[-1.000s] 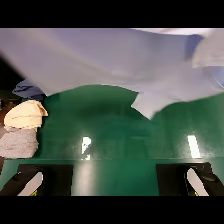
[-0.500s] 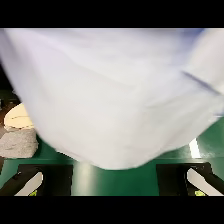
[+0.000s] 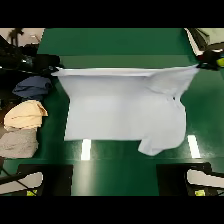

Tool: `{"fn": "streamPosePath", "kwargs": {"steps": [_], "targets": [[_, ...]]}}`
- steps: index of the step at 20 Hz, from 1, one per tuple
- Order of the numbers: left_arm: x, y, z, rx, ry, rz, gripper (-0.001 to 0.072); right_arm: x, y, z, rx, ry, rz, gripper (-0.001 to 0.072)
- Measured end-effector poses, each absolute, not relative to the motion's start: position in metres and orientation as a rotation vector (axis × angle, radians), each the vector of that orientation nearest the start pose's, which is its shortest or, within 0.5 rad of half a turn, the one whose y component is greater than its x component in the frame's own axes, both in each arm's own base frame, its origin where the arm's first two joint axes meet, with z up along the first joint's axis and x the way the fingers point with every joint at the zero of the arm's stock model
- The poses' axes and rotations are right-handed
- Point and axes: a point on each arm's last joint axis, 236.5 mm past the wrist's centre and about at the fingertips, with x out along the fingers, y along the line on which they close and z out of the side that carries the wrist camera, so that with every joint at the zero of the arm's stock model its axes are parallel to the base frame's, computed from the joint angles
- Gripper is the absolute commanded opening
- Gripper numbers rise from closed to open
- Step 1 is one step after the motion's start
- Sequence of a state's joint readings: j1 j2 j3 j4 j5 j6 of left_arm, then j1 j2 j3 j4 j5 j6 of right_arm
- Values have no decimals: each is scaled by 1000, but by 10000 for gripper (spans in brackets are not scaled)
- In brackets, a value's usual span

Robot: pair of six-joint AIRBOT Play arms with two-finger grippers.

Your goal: Fold the shirts.

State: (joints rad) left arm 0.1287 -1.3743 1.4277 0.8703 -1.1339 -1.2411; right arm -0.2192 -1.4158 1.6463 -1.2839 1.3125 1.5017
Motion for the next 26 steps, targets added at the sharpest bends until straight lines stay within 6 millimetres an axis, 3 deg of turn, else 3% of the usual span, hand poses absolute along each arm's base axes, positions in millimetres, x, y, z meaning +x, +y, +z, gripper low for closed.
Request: {"fn": "streamPosePath", "kwargs": {"steps": [3, 6, 10, 13, 18, 22, 23, 24, 25, 26], "targets": [[502, -71, 100, -396, 837, -409, 22, 498, -30, 101, 277, 959, 35, 8], [530, -60, 90, -410, 759, -365, 22, 530, -22, 91, 274, 867, 30, 9], [545, -52, 75, -395, 733, -333, 22, 548, -17, 84, 246, 814, 23, 9], [536, -53, 58, -346, 796, -354, 22, 536, -17, 67, 177, 893, 17, 8], [497, -51, 18, -225, 1007, -399, 22, 487, -19, 18, 70, 1112, -1, 9], [472, -43, -10, -191, 1155, -393, 24, 457, -20, -11, 54, 1200, -14, 23], [468, -44, -15, -195, 1182, -396, 157, 453, -20, -15, 54, 1215, -16, 157], [464, -44, -18, -194, 1200, -398, 388, 448, -22, -19, 45, 1229, -20, 360], [459, -41, -22, -194, 1229, -396, 509, 444, -24, -22, 48, 1243, -23, 390], [456, -42, -24, -208, 1245, -392, 499, 440, -20, -23, 68, 1256, -17, 390]]}}
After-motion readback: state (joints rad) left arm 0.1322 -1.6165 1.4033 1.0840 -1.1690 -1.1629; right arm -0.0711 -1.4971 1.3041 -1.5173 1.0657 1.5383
